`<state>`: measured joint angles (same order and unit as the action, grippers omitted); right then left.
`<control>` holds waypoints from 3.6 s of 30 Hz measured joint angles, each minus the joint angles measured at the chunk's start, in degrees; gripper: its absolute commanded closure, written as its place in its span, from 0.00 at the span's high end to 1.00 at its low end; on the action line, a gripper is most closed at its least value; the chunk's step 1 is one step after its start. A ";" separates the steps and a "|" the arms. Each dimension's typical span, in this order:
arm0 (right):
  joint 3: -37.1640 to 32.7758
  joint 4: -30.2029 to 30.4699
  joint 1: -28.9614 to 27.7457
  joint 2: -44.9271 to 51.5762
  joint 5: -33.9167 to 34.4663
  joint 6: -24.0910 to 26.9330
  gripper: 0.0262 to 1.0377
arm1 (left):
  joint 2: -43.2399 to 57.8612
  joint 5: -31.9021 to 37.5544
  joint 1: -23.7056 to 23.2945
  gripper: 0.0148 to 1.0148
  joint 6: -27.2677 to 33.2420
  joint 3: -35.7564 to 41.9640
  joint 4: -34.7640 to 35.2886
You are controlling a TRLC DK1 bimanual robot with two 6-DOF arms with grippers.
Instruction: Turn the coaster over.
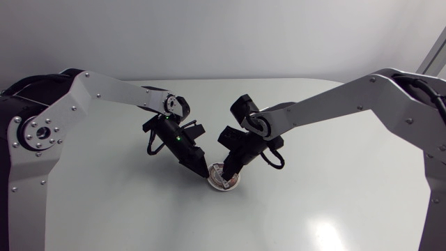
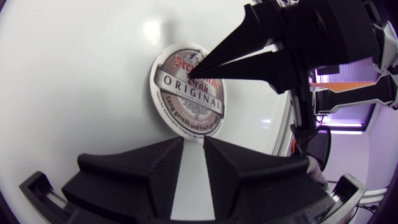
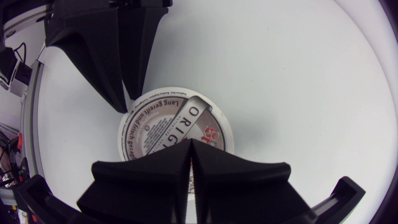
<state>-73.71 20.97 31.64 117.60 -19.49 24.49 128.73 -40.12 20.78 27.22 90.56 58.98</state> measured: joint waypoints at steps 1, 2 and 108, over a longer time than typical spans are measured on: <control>0.00 -0.11 0.11 0.00 0.00 0.00 0.02 | 0.00 -0.02 0.09 0.18 0.00 -0.13 0.00; 0.00 -0.13 0.20 0.00 0.02 0.00 0.02 | 0.00 -0.02 0.11 0.18 0.02 -0.26 0.00; -1.05 2.71 3.30 -0.04 0.00 -2.67 0.02 | -9.49 -1.64 -7.23 0.82 -1.31 -8.24 -8.22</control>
<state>-74.76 23.68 34.94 117.56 -19.49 21.82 119.24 -41.76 13.54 25.91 82.32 50.76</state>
